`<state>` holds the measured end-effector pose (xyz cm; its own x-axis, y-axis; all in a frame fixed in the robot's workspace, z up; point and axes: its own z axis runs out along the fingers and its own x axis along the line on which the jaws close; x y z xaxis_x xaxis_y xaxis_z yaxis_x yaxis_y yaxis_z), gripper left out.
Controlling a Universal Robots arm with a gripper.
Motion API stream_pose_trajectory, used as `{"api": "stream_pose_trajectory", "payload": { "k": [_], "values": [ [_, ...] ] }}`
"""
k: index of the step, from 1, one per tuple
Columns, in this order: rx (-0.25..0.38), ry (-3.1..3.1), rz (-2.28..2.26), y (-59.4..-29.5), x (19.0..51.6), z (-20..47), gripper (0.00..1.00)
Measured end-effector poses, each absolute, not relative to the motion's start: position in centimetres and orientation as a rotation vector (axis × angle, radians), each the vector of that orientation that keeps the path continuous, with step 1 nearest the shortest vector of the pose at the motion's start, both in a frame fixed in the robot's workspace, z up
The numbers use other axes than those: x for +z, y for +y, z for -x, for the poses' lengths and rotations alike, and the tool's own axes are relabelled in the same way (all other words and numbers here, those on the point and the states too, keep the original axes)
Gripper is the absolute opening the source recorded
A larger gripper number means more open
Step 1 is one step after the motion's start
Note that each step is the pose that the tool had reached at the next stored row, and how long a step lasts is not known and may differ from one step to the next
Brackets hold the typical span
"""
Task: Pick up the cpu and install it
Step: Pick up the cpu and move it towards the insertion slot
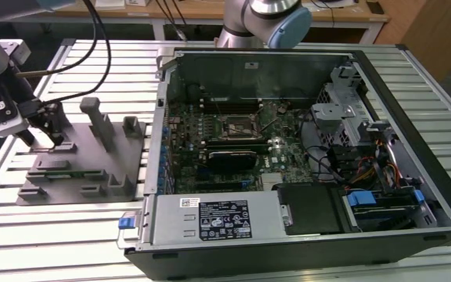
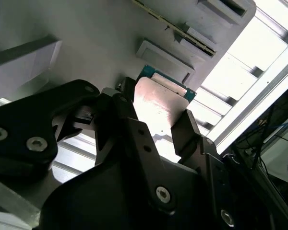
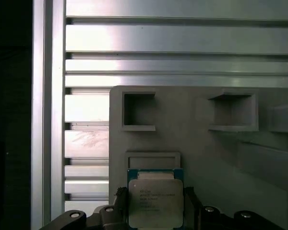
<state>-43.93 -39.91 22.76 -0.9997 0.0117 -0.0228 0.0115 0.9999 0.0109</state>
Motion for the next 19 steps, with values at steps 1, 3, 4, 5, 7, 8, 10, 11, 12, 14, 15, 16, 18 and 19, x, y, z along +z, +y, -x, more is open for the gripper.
{"api": "stream_pose_trajectory", "payload": {
  "k": [1,3,4,5,7,8,10,11,12,14,15,16,18,19],
  "values": [
    [0.017,3.118,-0.018,-39.9,22.9,43.9,0.54],
    [0.017,3.118,-0.018,-39.9,23.4,43.9,0.54],
    [0.017,3.118,-0.018,-39.9,23.6,43.9,0.54],
    [0.017,3.118,-0.018,-39.9,23.8,43.9,0.54],
    [0.017,3.117,-0.018,-39.9,24.3,43.9,0.54],
    [0.017,3.117,-0.018,-39.9,24.5,43.9,0.54],
    [0.017,3.116,-0.018,-39.9,24.9,43.9,0.54],
    [0.017,3.116,-0.018,-39.9,25.1,43.9,0.54],
    [0.017,3.116,-0.018,-39.9,25.3,43.9,0.54],
    [0.017,3.115,-0.018,-39.9,25.6,43.9,0.54],
    [0.017,3.115,-0.018,-39.9,25.8,43.9,0.54],
    [0.017,3.115,-0.018,-39.9,26.0,43.9,0.54],
    [0.017,3.114,-0.018,-39.9,26.3,43.9,0.54],
    [0.017,3.113,-0.018,-39.9,26.5,43.9,0.54]
  ]
}}
